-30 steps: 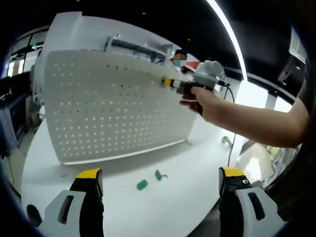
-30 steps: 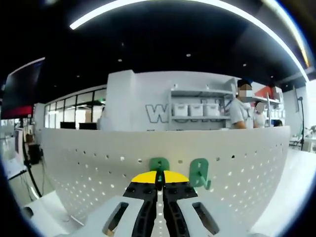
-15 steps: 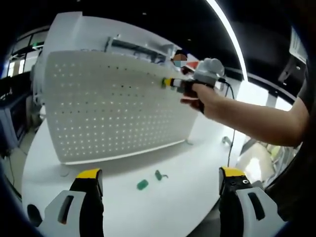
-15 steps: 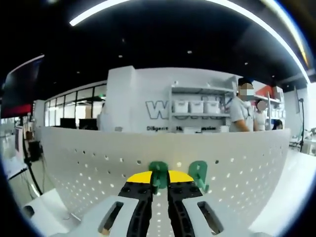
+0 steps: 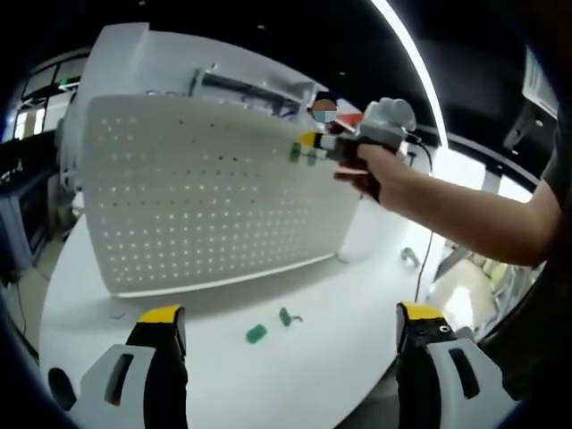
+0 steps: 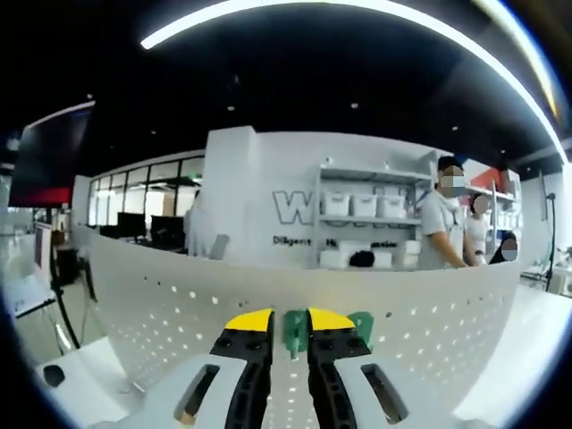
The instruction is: Insert the hook assembly into the mounting plate slot until the hook locks in place.
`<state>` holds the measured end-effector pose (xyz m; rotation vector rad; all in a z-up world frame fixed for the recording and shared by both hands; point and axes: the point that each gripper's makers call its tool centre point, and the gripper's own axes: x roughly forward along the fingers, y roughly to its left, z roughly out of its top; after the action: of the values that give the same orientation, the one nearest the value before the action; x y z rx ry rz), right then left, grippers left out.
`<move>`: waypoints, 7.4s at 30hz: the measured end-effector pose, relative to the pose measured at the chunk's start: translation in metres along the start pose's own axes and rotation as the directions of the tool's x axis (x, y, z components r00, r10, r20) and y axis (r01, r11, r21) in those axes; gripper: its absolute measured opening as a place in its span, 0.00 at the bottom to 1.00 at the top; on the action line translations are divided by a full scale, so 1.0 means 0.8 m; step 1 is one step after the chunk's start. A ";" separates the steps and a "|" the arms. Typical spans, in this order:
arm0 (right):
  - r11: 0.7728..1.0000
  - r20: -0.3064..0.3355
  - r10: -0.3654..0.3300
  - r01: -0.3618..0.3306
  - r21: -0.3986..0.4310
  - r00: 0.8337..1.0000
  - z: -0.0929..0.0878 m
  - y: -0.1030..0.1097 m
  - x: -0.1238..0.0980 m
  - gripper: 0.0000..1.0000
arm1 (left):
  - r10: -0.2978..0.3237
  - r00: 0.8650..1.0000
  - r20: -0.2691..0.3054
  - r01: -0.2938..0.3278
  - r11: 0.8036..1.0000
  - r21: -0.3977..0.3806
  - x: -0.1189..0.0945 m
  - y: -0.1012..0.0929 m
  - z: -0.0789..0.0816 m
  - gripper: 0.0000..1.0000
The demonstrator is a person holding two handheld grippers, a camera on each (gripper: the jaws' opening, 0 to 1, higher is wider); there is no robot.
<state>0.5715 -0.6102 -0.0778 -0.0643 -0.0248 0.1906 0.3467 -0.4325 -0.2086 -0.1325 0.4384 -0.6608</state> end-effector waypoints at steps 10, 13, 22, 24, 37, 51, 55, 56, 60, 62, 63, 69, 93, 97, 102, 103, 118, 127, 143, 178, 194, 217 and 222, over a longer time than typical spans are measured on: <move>0.999 -0.003 0.041 -0.041 -0.006 0.999 0.000 0.016 -0.023 0.13 | 0.011 1.000 0.005 -0.011 1.000 -0.008 -0.006 0.005 -0.002 0.99; 0.999 -0.006 0.047 -0.047 -0.005 0.999 -0.002 0.019 -0.034 0.14 | 0.011 1.000 0.007 -0.011 1.000 -0.008 -0.007 0.004 -0.002 0.99; 0.997 -0.054 0.073 -0.075 -0.020 0.996 -0.035 0.035 -0.068 0.14 | -0.003 1.000 -0.003 0.003 1.000 -0.007 -0.004 -0.004 -0.008 0.99; 0.996 -0.063 0.087 -0.089 -0.029 0.994 -0.041 0.041 -0.077 0.14 | -0.006 1.000 -0.005 0.005 1.000 -0.006 -0.004 -0.005 -0.009 0.99; 0.976 -0.211 0.190 -0.208 -0.067 0.959 -0.125 0.079 -0.138 0.16 | -0.012 1.000 -0.019 0.012 1.000 -0.007 -0.004 -0.009 -0.016 0.99; 0.947 -0.332 0.281 -0.316 -0.053 0.900 -0.193 0.124 -0.183 0.19 | -0.007 0.999 -0.032 0.006 1.000 -0.010 -0.004 -0.007 -0.022 0.99; 0.935 -0.361 0.313 -0.351 -0.042 0.878 -0.208 0.137 -0.199 0.20 | -0.005 0.999 -0.037 0.005 1.000 -0.010 -0.005 -0.006 -0.025 0.99; 0.934 -0.365 0.319 -0.355 -0.037 0.875 -0.211 0.139 -0.202 0.21 | -0.005 0.999 -0.038 0.005 1.000 -0.011 -0.005 -0.006 -0.025 0.99; 0.927 -0.398 0.337 -0.374 -0.016 0.853 -0.227 0.146 -0.217 0.23 | -0.007 0.999 -0.044 0.006 1.000 -0.012 -0.005 -0.007 -0.028 0.99; 0.926 -0.411 0.341 -0.378 -0.010 0.846 -0.233 0.147 -0.223 0.24 | -0.009 0.999 -0.046 0.008 1.000 -0.012 -0.005 -0.007 -0.029 0.99; 0.924 -0.415 0.345 -0.382 -0.006 0.842 -0.236 0.148 -0.226 0.24 | -0.010 0.999 -0.048 0.009 1.000 -0.013 -0.005 -0.007 -0.030 0.98; 0.924 -0.445 0.348 -0.383 0.012 0.825 -0.249 0.144 -0.243 0.25 | -0.012 0.998 -0.055 0.011 1.000 -0.015 -0.005 -0.007 -0.034 0.98; 0.888 -0.517 0.413 -0.459 0.043 0.750 -0.282 0.135 -0.305 0.28 | -0.011 0.998 -0.058 0.010 1.000 -0.022 -0.006 -0.010 -0.037 0.98; 0.875 -0.521 0.433 -0.483 0.046 0.735 -0.285 0.139 -0.314 0.28 | -0.012 0.998 -0.062 0.010 1.000 -0.023 -0.007 -0.010 -0.039 0.98; 0.856 -0.550 0.466 -0.511 0.080 0.693 -0.298 0.154 -0.322 0.30 | -0.011 0.998 -0.067 0.009 1.000 -0.024 -0.009 -0.008 -0.040 0.98; 0.841 -0.559 0.480 -0.535 0.076 0.675 -0.301 0.159 -0.324 0.30 | -0.008 0.998 -0.068 0.007 1.000 -0.025 -0.010 -0.006 -0.041 0.98; 0.649 -0.631 0.587 -0.761 -0.008 0.507 -0.319 0.199 -0.269 0.30 | 0.022 0.996 -0.081 -0.025 0.999 -0.045 -0.014 0.008 -0.050 0.98; 0.607 -0.660 0.591 -0.795 -0.015 0.464 -0.346 0.206 -0.221 0.31 | 0.030 0.995 -0.091 -0.035 0.998 -0.060 -0.013 0.014 -0.056 0.97; 0.597 -0.723 0.531 -0.801 -0.050 0.442 -0.382 0.209 -0.157 0.25 | 0.054 0.989 -0.139 -0.068 0.993 -0.099 -0.021 0.036 -0.077 0.98; 0.587 -0.751 0.506 -0.807 -0.060 0.425 -0.392 0.206 -0.118 0.00 | 0.046 0.987 -0.152 -0.066 0.990 -0.125 -0.011 0.036 -0.083 0.97; 0.779 -0.640 0.526 -0.620 0.098 0.559 -0.329 0.184 -0.099 0.00 | 0.049 0.991 -0.128 -0.062 0.993 -0.102 -0.012 0.033 -0.067 0.97; 0.781 -0.496 0.579 -0.615 0.110 0.647 -0.229 0.192 -0.133 0.00 | -0.018 0.996 -0.090 0.016 1.000 -0.024 -0.007 -0.016 -0.045 0.97; 0.777 -0.429 0.617 -0.598 0.198 0.660 -0.198 0.206 -0.150 0.00 | -0.037 0.995 -0.095 0.036 0.999 -0.009 -0.001 -0.026 -0.045 0.97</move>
<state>0.4271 -0.4813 -0.2490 -0.0767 0.5067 0.8565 0.3188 -0.4474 -0.2354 -0.1165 0.5309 -0.7031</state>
